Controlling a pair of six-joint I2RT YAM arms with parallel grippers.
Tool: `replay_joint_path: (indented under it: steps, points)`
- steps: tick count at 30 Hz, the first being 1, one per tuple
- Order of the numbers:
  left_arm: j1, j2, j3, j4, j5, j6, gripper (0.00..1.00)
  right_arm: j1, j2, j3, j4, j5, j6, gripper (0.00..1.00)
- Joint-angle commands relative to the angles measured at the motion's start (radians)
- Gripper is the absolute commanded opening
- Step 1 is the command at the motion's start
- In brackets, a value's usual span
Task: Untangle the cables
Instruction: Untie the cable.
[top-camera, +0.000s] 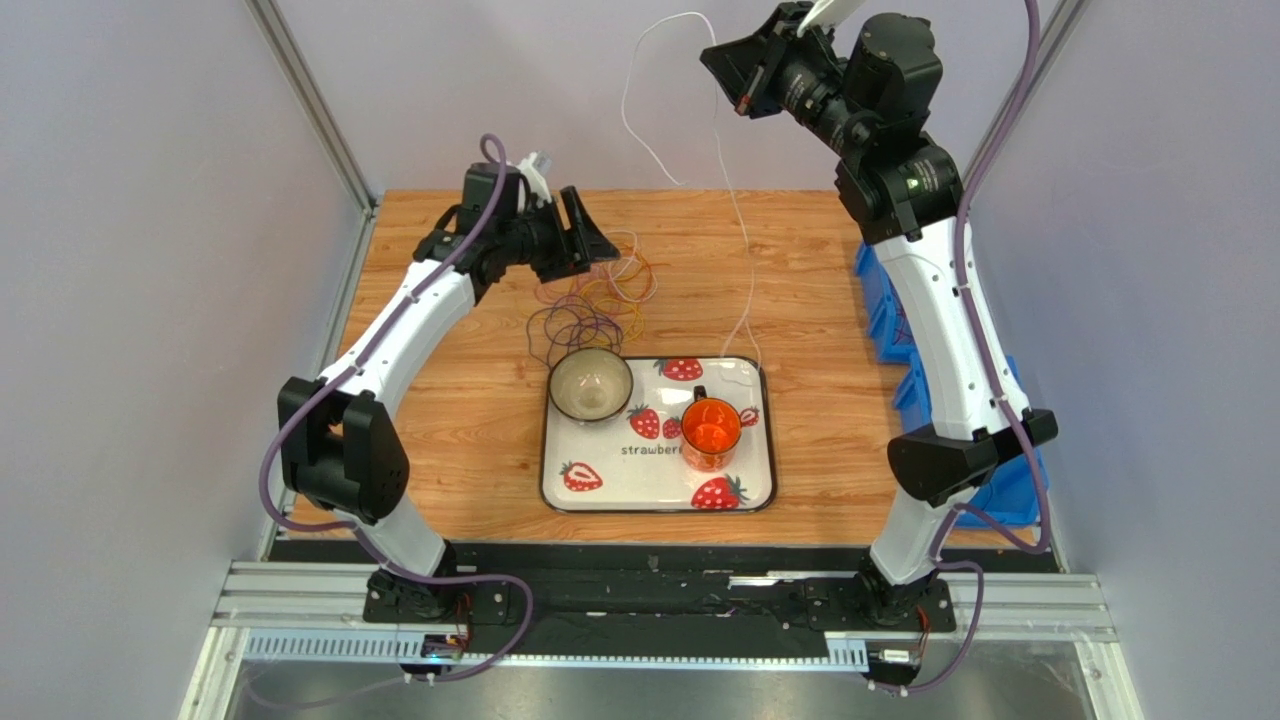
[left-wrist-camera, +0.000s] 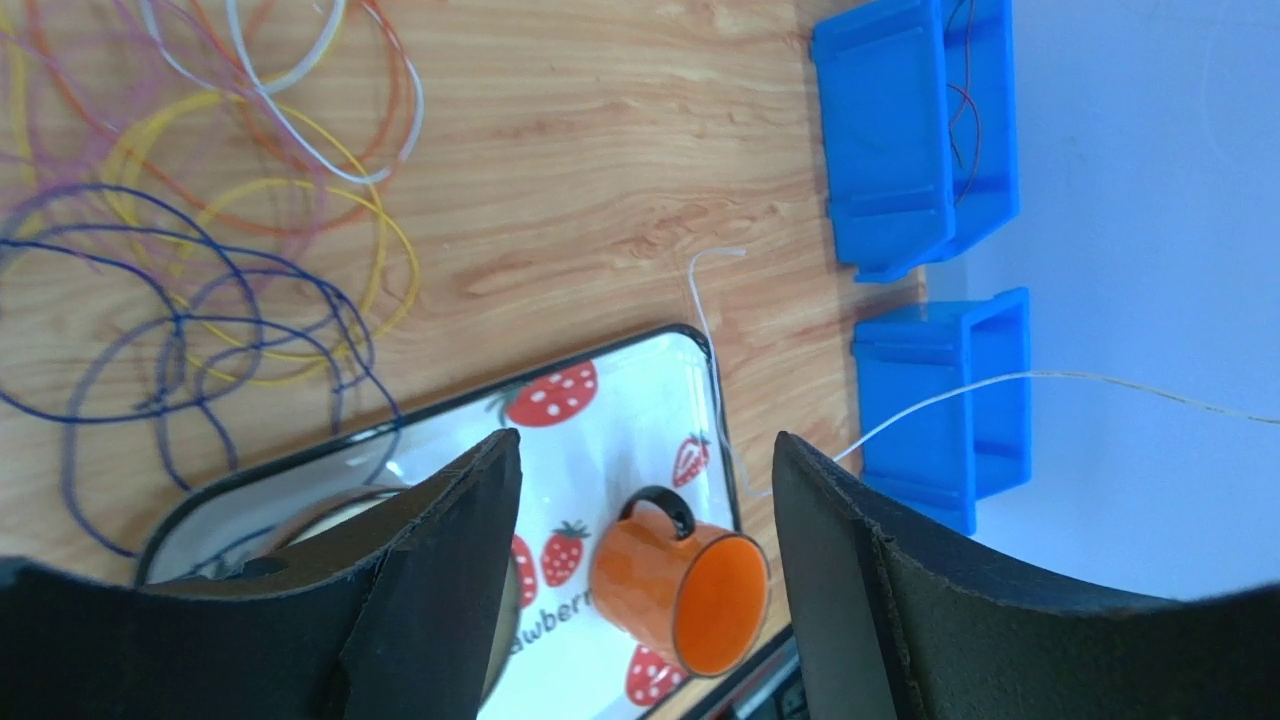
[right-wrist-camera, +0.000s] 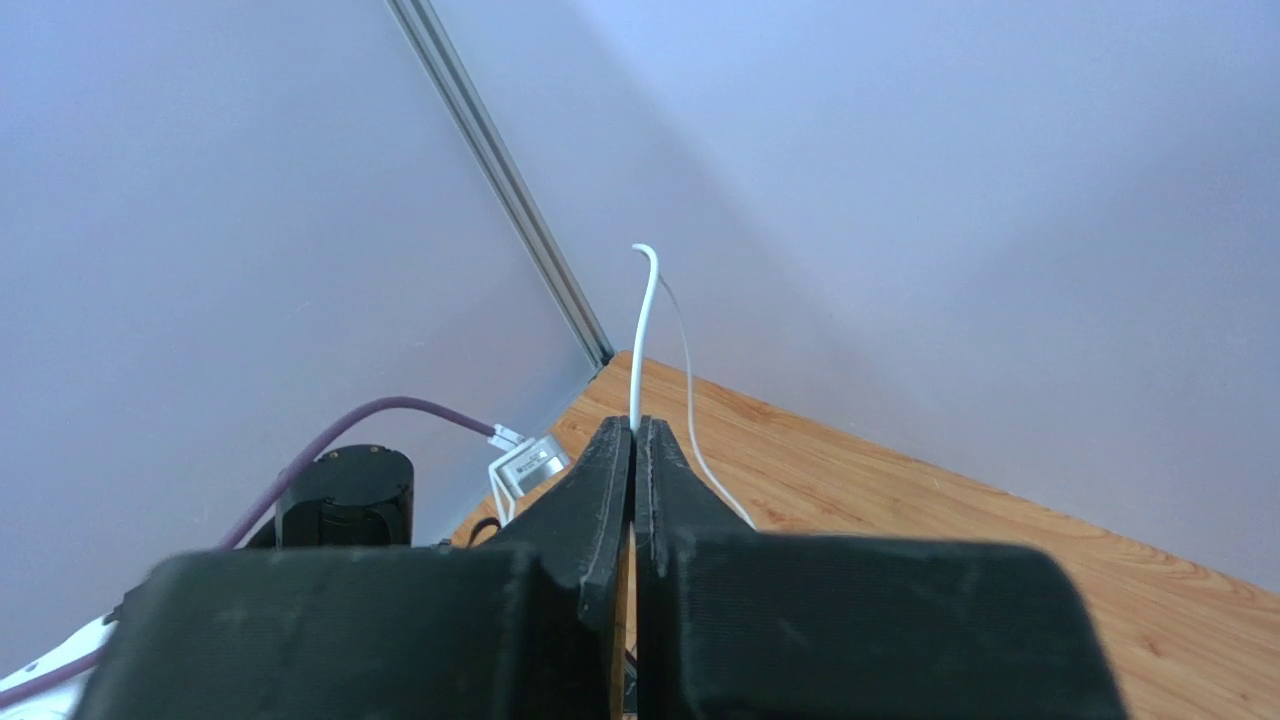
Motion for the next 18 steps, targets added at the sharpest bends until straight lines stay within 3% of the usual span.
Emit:
replay_joint_path:
  steps: [1,6,18]
  points:
    - [-0.063,0.01,-0.03,0.106,0.019,-0.16,0.71,-0.001,-0.06,-0.014,0.026,0.018,-0.018,0.0]
    - [-0.127,0.013,-0.05,0.141,-0.016,-0.181,0.7,-0.001,-0.098,-0.066,0.037,0.056,-0.047,0.0]
    - [-0.235,0.135,0.029,0.161,-0.027,-0.096,0.66,-0.001,-0.063,-0.005,-0.011,0.127,-0.104,0.0]
